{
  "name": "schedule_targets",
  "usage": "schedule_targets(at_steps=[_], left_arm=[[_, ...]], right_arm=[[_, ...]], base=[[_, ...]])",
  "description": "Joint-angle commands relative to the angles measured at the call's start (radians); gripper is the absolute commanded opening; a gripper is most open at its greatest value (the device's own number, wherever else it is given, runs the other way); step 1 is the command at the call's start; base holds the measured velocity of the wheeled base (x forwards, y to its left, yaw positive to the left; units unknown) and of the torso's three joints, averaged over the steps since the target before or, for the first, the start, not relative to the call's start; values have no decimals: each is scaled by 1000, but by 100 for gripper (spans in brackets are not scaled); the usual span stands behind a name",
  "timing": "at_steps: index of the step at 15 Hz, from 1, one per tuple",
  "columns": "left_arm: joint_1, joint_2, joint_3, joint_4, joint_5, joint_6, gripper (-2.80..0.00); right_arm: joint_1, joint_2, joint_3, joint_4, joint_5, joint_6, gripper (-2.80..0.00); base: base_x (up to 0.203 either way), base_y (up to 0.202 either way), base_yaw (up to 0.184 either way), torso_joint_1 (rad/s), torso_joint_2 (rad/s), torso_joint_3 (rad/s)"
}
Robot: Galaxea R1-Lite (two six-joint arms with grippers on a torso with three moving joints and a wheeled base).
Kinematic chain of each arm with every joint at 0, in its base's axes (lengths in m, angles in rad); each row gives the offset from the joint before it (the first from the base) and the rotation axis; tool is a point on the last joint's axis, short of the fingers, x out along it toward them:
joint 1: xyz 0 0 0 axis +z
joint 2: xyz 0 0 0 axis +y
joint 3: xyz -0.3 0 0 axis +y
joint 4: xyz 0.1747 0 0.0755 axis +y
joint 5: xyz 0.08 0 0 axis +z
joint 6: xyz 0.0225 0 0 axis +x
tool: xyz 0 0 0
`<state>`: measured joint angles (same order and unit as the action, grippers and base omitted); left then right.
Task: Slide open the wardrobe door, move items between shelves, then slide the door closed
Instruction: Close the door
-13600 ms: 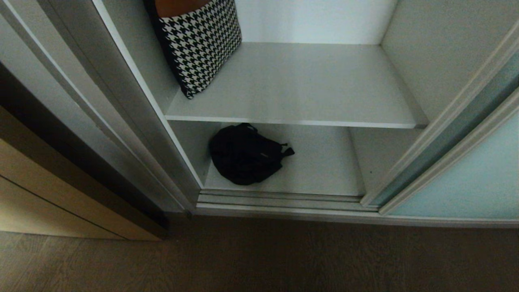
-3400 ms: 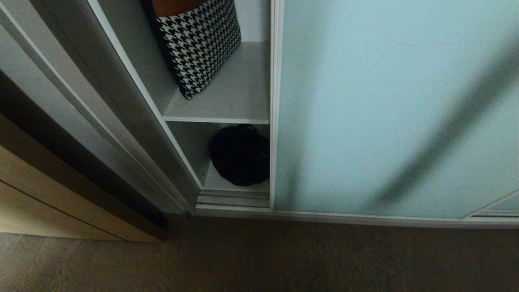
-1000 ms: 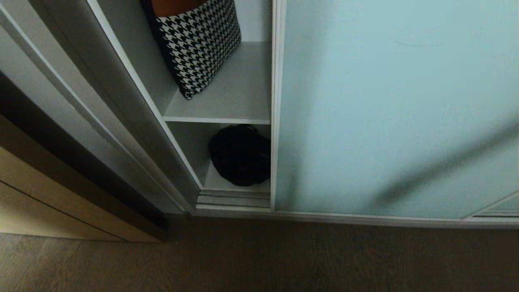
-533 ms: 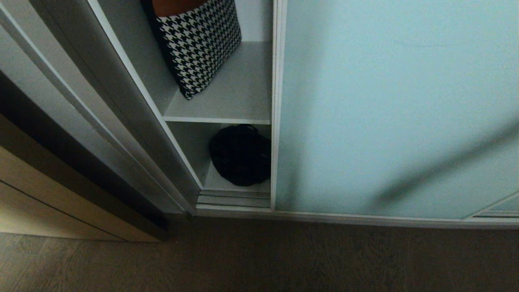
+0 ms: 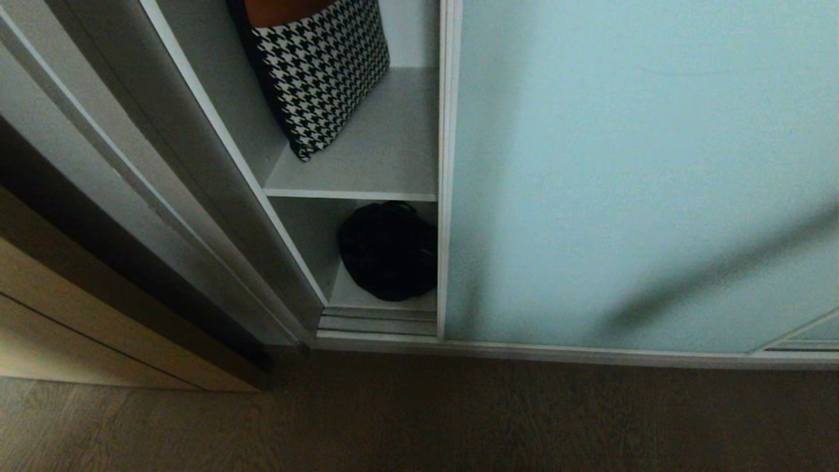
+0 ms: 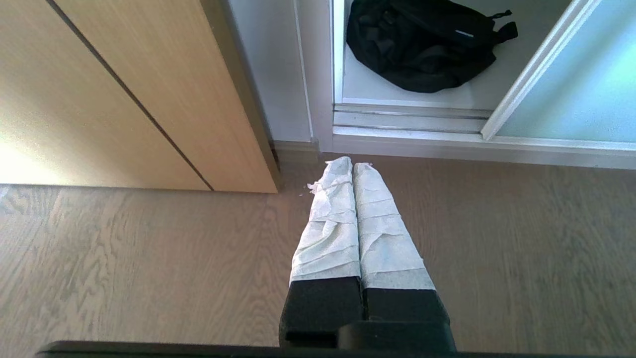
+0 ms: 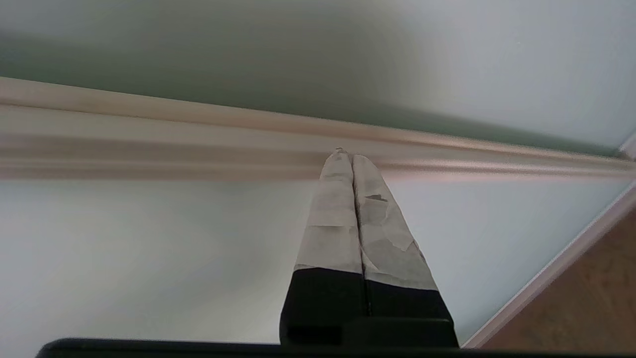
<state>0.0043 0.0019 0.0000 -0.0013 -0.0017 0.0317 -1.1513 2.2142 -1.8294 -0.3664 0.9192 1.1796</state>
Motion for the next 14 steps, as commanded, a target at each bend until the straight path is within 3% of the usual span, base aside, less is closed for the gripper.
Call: schedule_targets(at_steps=[1, 5, 14], left_arm=[[0, 1, 0, 0, 0, 1, -280], [0, 1, 0, 0, 0, 1, -280], [0, 1, 0, 0, 0, 1, -280]], right_arm=[[2, 40, -2, -60, -6, 6, -280], [14, 78, 1, -179, -44, 34, -280], [92, 131, -4, -253, -128, 32, -280]], base=[[0, 0, 0, 0, 0, 0], [0, 0, 0, 0, 0, 0], [0, 0, 0, 0, 0, 0]])
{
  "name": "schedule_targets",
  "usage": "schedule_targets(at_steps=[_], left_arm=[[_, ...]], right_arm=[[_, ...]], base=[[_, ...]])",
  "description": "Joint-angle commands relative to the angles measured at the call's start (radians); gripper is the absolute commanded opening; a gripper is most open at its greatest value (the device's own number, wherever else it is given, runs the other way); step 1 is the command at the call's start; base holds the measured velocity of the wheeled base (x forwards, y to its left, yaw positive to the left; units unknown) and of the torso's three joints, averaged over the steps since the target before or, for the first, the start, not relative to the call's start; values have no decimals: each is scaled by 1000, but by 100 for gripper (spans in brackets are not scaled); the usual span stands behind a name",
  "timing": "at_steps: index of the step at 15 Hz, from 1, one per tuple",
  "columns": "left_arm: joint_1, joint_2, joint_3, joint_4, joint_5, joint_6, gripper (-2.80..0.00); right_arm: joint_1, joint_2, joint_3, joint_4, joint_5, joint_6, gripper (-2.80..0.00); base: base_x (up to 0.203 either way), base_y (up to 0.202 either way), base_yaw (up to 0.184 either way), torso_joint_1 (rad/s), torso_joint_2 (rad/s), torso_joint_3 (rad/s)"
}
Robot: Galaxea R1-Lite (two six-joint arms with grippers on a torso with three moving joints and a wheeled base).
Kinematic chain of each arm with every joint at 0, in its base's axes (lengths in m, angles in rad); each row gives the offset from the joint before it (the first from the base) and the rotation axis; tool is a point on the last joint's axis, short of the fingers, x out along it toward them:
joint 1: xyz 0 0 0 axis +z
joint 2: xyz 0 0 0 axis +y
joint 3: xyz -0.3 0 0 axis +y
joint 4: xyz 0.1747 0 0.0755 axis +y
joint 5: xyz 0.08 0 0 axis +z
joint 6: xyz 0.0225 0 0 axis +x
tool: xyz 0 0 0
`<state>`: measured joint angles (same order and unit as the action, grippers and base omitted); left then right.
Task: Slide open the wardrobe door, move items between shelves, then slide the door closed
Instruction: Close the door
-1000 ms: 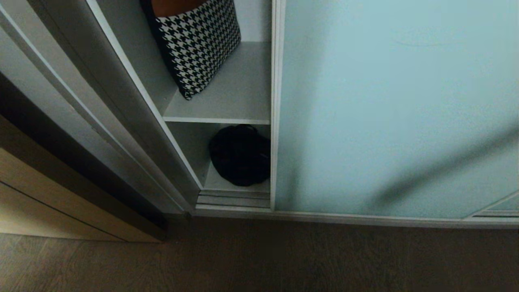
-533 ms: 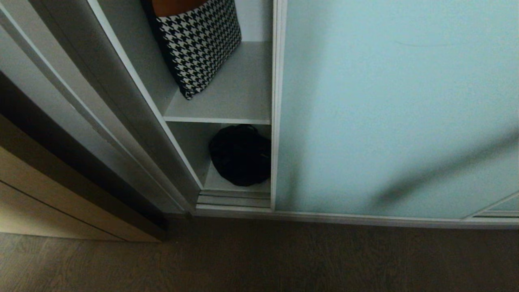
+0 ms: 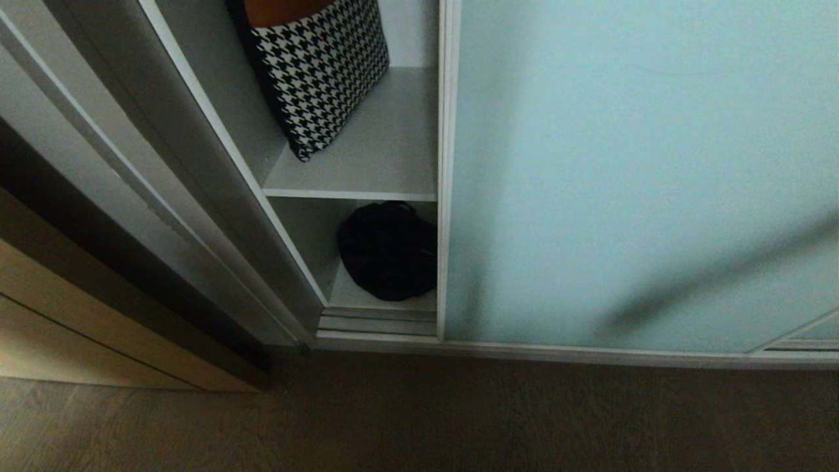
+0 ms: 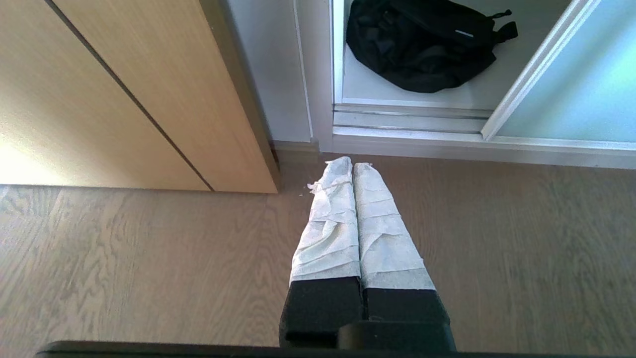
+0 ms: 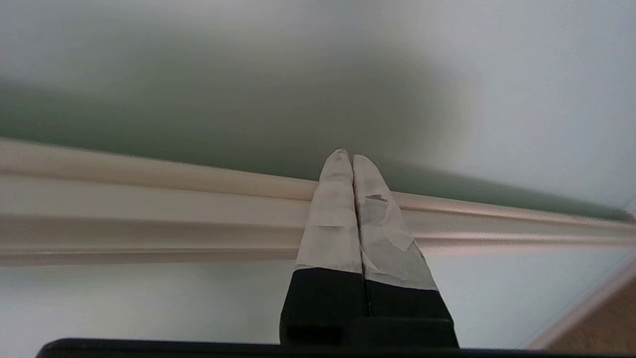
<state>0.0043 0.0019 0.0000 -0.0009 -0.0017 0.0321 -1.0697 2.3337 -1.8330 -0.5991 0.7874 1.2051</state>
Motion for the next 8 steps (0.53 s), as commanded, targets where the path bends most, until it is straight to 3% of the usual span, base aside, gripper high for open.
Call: schedule_targets(at_steps=[1, 8], left_arm=[[0, 1, 0, -1, 0, 0, -280], [0, 1, 0, -1, 0, 0, -280]], right_arm=[[14, 19, -1, -36, 1, 5, -280], [31, 45, -6, -97, -13, 7, -280]], base=[[0, 0, 0, 0, 0, 0], [0, 0, 0, 0, 0, 0]])
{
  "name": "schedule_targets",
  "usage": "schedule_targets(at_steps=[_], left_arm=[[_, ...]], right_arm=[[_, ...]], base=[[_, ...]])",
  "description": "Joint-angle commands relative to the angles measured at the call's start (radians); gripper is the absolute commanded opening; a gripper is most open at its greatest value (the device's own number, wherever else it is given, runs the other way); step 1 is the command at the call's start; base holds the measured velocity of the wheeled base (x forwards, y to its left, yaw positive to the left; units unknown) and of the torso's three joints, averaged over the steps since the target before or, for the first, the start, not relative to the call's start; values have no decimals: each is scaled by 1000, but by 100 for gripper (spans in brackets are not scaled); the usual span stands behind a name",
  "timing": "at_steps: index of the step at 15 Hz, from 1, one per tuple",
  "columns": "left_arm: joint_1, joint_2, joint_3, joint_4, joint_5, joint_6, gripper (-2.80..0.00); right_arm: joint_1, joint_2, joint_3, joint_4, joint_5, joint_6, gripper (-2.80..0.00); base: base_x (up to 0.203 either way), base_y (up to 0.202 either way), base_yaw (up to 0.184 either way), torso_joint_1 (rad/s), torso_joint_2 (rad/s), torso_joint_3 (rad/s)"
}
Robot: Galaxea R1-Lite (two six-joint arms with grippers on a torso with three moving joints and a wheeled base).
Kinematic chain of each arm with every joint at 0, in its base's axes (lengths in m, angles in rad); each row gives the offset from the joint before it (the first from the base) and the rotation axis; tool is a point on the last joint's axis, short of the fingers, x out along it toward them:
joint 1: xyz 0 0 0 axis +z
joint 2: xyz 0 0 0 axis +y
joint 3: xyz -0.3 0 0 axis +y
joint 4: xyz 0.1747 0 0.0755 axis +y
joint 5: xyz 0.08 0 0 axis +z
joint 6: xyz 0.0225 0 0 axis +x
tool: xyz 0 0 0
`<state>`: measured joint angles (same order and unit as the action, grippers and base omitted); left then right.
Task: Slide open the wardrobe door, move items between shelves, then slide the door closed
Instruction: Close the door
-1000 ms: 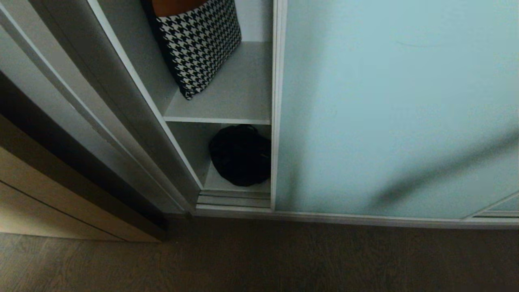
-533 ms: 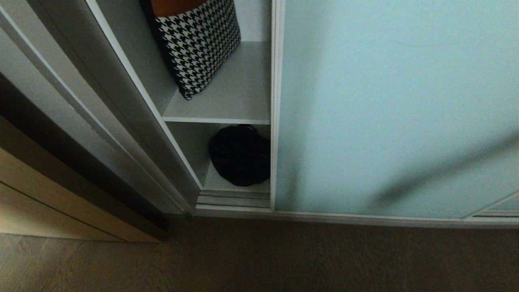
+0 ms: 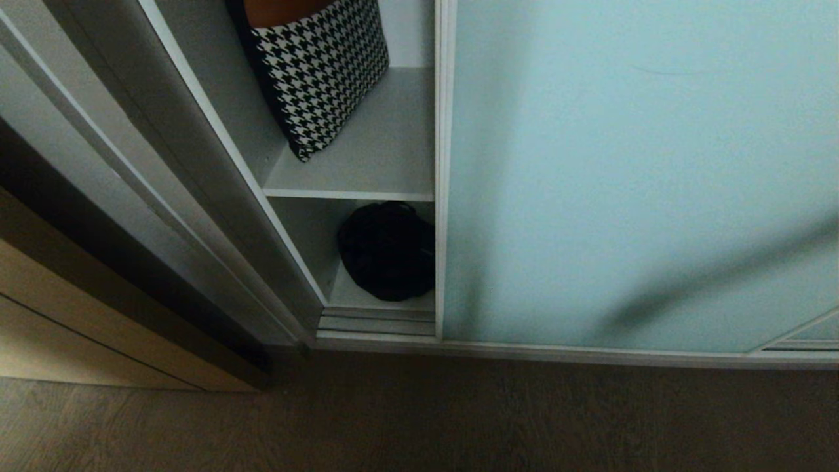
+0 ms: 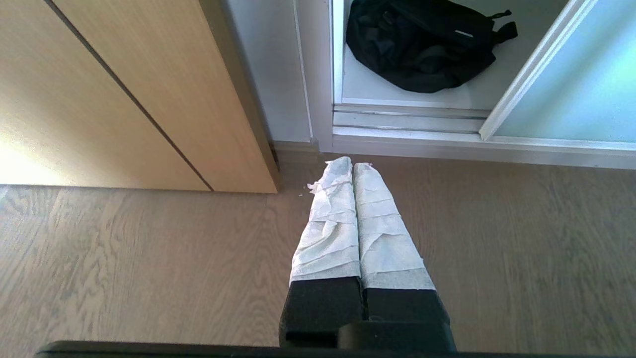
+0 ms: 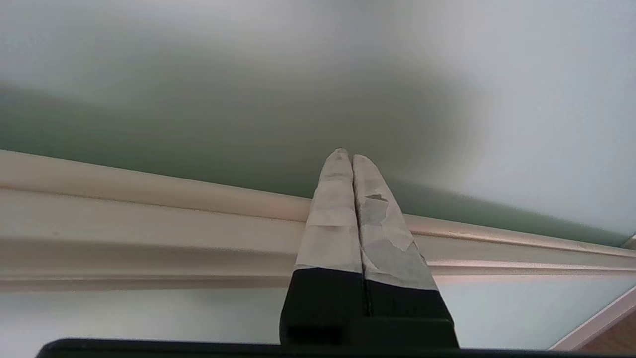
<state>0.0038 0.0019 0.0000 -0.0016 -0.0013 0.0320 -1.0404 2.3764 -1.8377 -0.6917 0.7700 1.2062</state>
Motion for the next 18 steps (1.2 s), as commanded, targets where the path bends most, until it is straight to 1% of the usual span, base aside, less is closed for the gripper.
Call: schedule_targets(at_steps=[1, 4, 9, 18], left_arm=[[1, 1, 0, 0, 0, 0, -280], [1, 1, 0, 0, 0, 0, -280], [-1, 1, 0, 0, 0, 0, -280], [1, 1, 0, 0, 0, 0, -280]], right_arm=[[3, -2, 8, -5, 5, 6, -280], [19, -45, 65, -6, 7, 4, -280], [69, -150, 188, -19, 8, -3, -280], [161, -291, 529, -299, 12, -3, -280]], base=[[0, 0, 0, 0, 0, 0], [0, 0, 0, 0, 0, 0], [0, 0, 0, 0, 0, 0], [0, 0, 0, 0, 0, 0]])
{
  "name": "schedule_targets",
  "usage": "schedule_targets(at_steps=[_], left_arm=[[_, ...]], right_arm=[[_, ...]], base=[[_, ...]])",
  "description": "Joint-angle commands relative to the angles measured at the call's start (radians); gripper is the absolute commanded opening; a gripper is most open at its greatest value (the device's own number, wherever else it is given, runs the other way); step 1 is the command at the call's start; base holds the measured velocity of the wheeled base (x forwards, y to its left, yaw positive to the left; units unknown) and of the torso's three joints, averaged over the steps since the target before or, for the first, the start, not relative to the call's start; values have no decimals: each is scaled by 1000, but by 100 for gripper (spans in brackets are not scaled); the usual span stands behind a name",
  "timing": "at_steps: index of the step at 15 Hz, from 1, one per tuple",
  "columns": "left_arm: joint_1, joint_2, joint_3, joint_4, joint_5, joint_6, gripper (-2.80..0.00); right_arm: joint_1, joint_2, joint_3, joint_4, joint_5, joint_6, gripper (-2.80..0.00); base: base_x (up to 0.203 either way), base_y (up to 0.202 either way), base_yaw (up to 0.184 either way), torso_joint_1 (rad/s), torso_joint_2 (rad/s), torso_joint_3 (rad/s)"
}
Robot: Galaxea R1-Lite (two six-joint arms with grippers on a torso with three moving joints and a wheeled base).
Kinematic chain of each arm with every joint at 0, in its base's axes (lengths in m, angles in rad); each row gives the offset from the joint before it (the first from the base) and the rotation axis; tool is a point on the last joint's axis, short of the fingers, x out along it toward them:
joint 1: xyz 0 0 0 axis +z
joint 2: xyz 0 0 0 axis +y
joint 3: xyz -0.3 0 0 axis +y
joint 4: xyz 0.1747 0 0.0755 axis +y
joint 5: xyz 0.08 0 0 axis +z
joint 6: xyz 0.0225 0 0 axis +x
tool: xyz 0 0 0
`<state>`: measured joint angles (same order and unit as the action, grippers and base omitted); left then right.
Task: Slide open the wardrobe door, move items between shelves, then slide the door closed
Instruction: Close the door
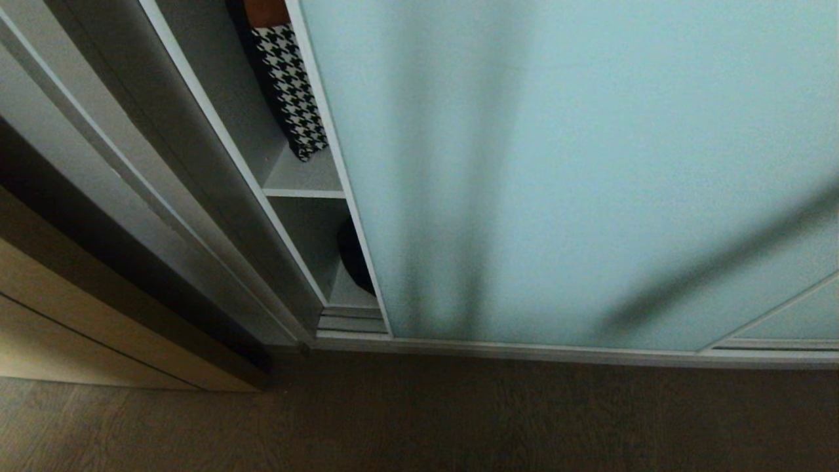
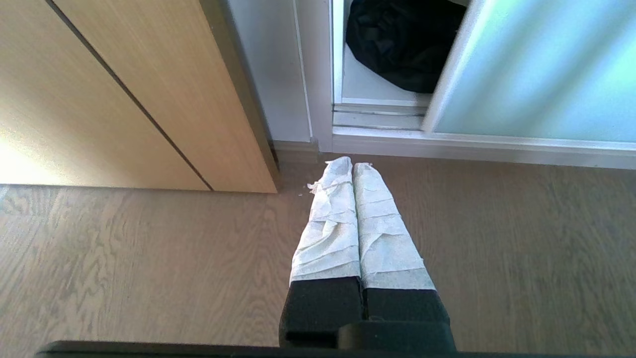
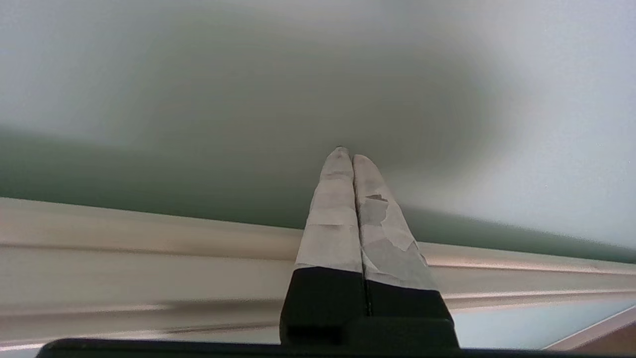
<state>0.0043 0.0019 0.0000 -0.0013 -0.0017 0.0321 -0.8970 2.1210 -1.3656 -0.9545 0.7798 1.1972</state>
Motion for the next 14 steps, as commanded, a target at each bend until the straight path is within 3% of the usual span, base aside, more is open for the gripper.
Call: schedule_targets(at_steps=[1, 10, 14], left_arm=[[0, 1, 0, 0, 0, 0, -280], [0, 1, 0, 0, 0, 0, -280], [0, 1, 0, 0, 0, 0, -280]], right_arm=[[31, -41, 87, -77, 3, 6, -280], [112, -148, 281, -180, 9, 5, -280], [105, -230, 331, -219, 7, 6, -280]], base=[[0, 0, 0, 0, 0, 0], [0, 0, 0, 0, 0, 0], [0, 0, 0, 0, 0, 0]])
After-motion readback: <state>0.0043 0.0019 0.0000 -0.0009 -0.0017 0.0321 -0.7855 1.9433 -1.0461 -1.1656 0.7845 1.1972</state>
